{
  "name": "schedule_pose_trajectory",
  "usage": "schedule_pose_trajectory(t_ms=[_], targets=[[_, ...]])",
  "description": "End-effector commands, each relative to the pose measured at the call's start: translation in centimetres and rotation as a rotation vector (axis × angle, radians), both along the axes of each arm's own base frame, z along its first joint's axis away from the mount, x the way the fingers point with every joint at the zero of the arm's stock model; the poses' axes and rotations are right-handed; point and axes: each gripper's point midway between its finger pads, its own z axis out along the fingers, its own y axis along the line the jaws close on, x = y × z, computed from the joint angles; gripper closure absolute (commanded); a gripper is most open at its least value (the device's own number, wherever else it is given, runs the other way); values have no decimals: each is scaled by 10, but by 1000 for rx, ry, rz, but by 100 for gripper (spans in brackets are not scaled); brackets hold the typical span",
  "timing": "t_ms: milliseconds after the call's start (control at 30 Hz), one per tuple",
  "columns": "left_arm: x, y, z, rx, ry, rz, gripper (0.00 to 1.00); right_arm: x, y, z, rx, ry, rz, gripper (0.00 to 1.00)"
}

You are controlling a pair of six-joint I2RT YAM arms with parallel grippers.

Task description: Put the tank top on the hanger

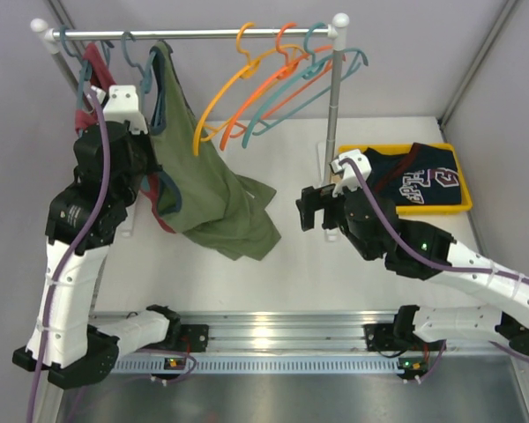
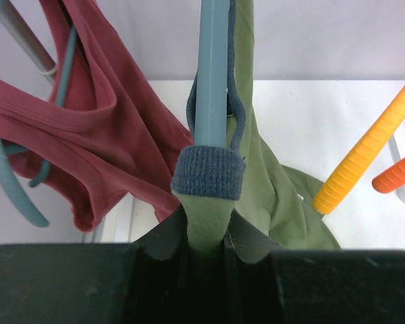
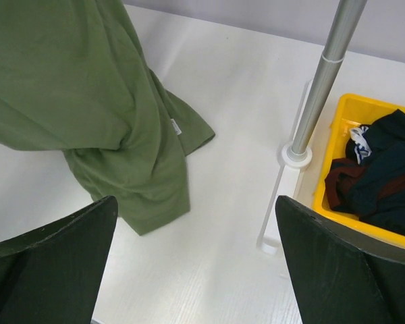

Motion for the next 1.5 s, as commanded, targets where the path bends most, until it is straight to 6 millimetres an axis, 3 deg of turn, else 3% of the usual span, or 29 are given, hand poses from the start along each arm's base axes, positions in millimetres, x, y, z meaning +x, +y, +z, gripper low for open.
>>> schedule_pose_trajectory(t_ms=[0,333,433,533,767,1000,1067,1167,1467], targets=[[-5,15,34,43,-71,43,100,2,-4,23,52,-37,1,0],[14,16,40,83,-58,43,100,1,0,21,56,-33,17,0],[26,22,44,81,-73,47,100,1,0,19,53,-31,20,0],[35,41,49,49,-83,69,100,0,-5,18,55,-32,17,0],[48,45,58,32,-129,41,100,-2,-12,13,57,-32,11,0],[62,55,53,10,-122,38,100,-2,-14,9,52,-38,18,0],[66,49,52,0,-120,8,100,-1,-14,10,52,-41,19,0],[70,60,50,-1,-114,29,100,-2,-14,10,57,-46,24,0],[81,70,28,-33,-49,50,100,-2,-9,1,49,-37,55,0]])
